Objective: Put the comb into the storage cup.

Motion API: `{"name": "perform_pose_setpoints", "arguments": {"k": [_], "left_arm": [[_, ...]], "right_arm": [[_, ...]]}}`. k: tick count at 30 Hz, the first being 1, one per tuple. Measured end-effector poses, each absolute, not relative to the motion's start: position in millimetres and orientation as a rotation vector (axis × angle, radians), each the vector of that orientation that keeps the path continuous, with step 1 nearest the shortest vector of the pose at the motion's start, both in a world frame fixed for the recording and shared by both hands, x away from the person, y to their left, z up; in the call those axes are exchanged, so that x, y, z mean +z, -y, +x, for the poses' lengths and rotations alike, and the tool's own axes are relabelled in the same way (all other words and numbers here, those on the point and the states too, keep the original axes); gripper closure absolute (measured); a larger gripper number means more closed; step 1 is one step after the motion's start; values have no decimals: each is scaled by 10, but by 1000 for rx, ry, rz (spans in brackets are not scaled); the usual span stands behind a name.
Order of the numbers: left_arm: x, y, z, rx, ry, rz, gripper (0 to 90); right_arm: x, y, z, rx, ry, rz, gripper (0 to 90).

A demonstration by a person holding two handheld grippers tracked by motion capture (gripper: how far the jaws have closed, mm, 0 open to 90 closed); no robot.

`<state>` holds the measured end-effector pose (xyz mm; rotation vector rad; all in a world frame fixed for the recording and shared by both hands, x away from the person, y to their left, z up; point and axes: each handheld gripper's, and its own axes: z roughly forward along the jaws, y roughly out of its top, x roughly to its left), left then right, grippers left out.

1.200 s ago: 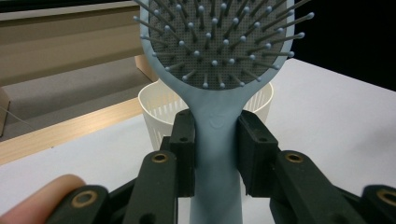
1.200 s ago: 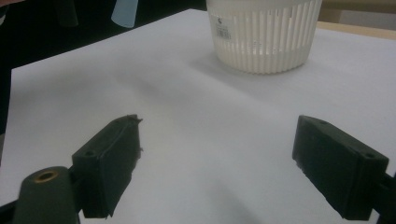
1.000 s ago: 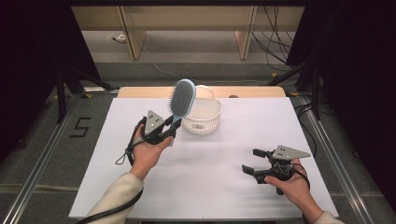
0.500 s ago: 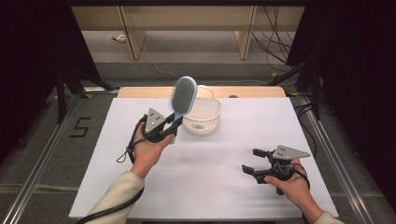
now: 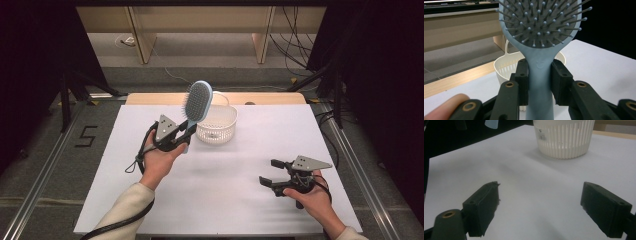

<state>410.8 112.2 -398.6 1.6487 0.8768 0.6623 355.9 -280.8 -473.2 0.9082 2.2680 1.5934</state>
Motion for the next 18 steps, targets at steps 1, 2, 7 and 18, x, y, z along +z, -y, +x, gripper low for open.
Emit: {"name": "perform_pose_setpoints", "arguments": {"k": [1,2,7,18], "left_arm": [[-3985,-1120,4110,662,-877,1649,696],[-3985,-1118,4112,662,-875,1650,695],[-3981,-1108,4124,664,-871,1656,696],[-3957,-1080,4151,667,-865,1652,695]], "right_arm": [[-4731,2808,3559,1594,-2267,908,162],[-4731,2809,3559,1594,-2267,908,162],[-4729,2810,3558,1590,-2268,906,162],[-4730,2804,3556,1590,-2267,910,162]]}}
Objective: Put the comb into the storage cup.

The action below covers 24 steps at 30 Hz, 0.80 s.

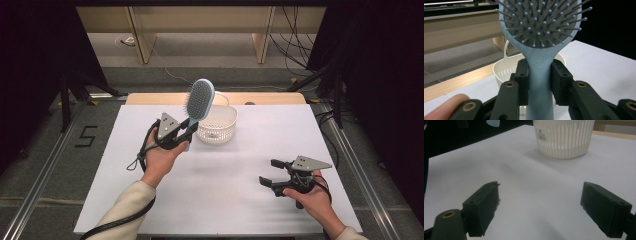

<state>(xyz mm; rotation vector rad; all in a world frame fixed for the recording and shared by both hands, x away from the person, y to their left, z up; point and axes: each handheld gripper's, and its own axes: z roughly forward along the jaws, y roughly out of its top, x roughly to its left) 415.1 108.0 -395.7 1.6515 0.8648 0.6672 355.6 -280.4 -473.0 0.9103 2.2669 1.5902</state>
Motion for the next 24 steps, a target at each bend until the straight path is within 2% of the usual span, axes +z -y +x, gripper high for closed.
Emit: {"name": "perform_pose_setpoints", "arguments": {"k": [24], "left_arm": [[-3929,-1017,4202,670,-855,1645,695]], "right_arm": [[-4734,2802,3561,1591,-2266,913,162]]}}
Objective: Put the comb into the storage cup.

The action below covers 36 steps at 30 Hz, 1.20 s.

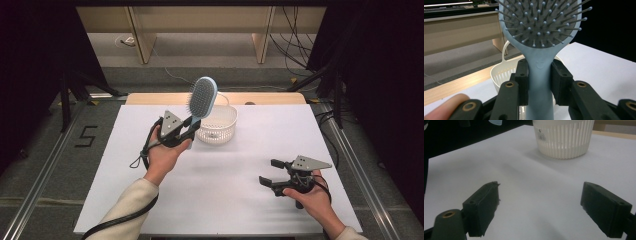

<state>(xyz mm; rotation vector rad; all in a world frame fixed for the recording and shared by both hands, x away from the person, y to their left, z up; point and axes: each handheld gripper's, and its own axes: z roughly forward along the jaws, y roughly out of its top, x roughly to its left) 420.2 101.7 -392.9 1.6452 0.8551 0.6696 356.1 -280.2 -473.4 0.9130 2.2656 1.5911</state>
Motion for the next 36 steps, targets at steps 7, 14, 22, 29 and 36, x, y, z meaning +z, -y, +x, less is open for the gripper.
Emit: {"name": "perform_pose_setpoints", "arguments": {"k": [7,14,22,29,36], "left_arm": [[-3918,-999,4218,669,-850,1643,695],[-3933,-972,4220,668,-851,1647,696],[-3921,-942,4238,666,-842,1647,695],[-3922,-922,4253,667,-838,1650,695],[-3916,-906,4263,667,-829,1647,695]], "right_arm": [[-4735,2804,3563,1590,-2264,911,162],[-4734,2803,3564,1592,-2263,910,162],[-4735,2804,3564,1592,-2263,911,162],[-4736,2805,3566,1591,-2262,908,162],[-4735,2804,3564,1592,-2263,909,162]]}}
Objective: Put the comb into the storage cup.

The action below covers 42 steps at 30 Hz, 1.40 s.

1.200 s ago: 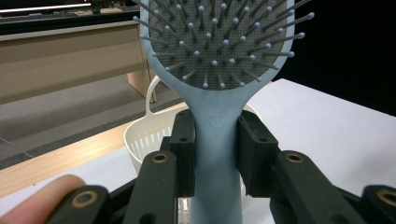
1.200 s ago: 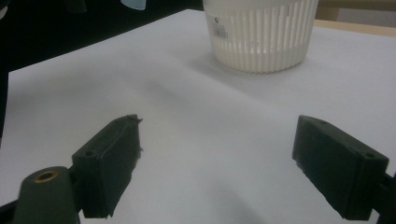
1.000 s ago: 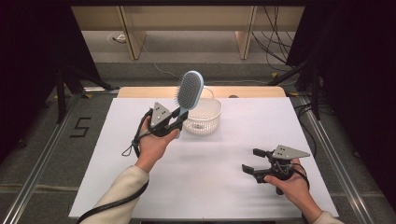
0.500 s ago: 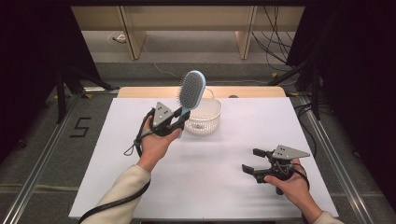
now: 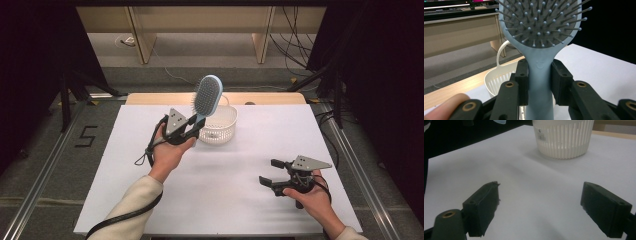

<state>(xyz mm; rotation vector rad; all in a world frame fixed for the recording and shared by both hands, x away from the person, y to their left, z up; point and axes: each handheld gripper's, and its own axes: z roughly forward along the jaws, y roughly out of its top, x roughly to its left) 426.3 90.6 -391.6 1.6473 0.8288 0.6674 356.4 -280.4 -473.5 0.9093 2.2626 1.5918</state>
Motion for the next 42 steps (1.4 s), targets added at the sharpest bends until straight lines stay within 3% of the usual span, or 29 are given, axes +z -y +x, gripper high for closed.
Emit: {"name": "perform_pose_setpoints", "arguments": {"k": [42], "left_arm": [[-3890,-840,4356,657,-834,1620,695]], "right_arm": [[-4734,2806,3564,1601,-2259,919,162]]}}
